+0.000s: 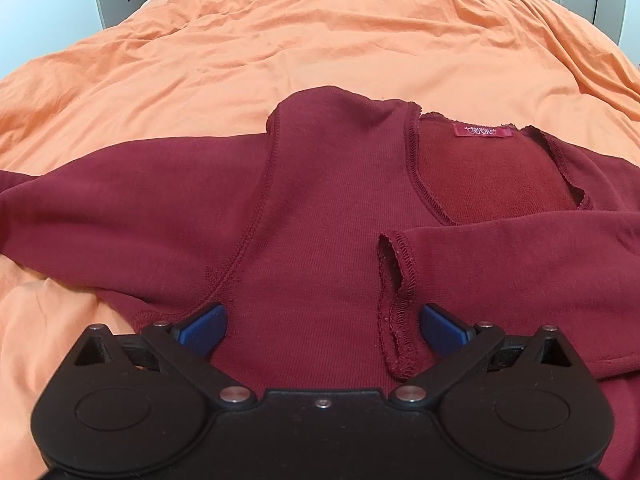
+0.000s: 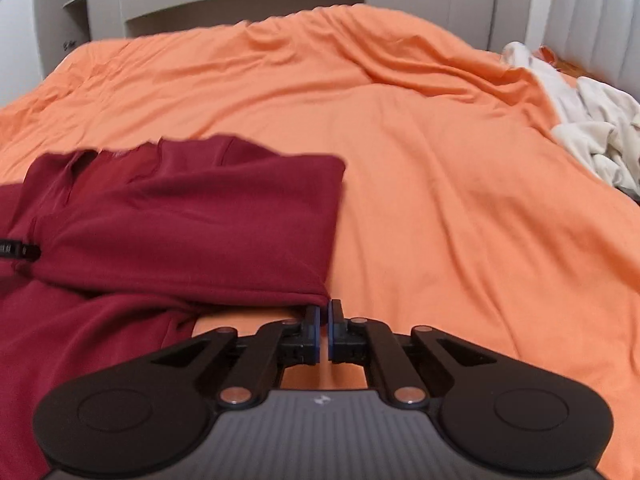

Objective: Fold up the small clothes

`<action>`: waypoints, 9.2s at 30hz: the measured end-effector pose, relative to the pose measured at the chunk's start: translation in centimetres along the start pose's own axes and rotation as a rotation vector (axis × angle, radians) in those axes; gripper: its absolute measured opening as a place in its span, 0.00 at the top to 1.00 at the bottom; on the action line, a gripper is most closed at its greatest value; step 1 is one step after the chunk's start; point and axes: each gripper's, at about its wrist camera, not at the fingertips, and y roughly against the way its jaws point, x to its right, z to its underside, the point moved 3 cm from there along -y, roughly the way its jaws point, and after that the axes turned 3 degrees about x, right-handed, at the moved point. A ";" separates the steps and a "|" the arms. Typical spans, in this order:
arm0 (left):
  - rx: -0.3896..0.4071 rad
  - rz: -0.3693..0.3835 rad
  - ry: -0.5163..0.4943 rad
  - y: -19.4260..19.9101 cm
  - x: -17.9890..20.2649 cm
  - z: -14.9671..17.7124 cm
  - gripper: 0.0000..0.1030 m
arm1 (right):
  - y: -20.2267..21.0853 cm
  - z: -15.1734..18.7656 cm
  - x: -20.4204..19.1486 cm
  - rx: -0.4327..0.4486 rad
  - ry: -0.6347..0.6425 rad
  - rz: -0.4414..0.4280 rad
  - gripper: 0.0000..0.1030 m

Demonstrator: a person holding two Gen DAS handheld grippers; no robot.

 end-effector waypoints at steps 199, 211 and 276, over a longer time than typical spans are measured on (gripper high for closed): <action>0.066 0.252 0.021 0.7 -12.4 -8.5 0.26 | -1.0 -2.7 -11.3 0.067 -0.230 -0.279 0.86; -0.082 0.332 0.138 1.4 -14.5 -3.4 0.88 | -1.3 -2.1 -11.7 0.026 -0.200 -0.263 0.76; 0.352 0.150 -0.782 30.7 0.7 20.7 0.00 | 24.5 10.5 -14.8 0.221 0.437 -0.315 0.92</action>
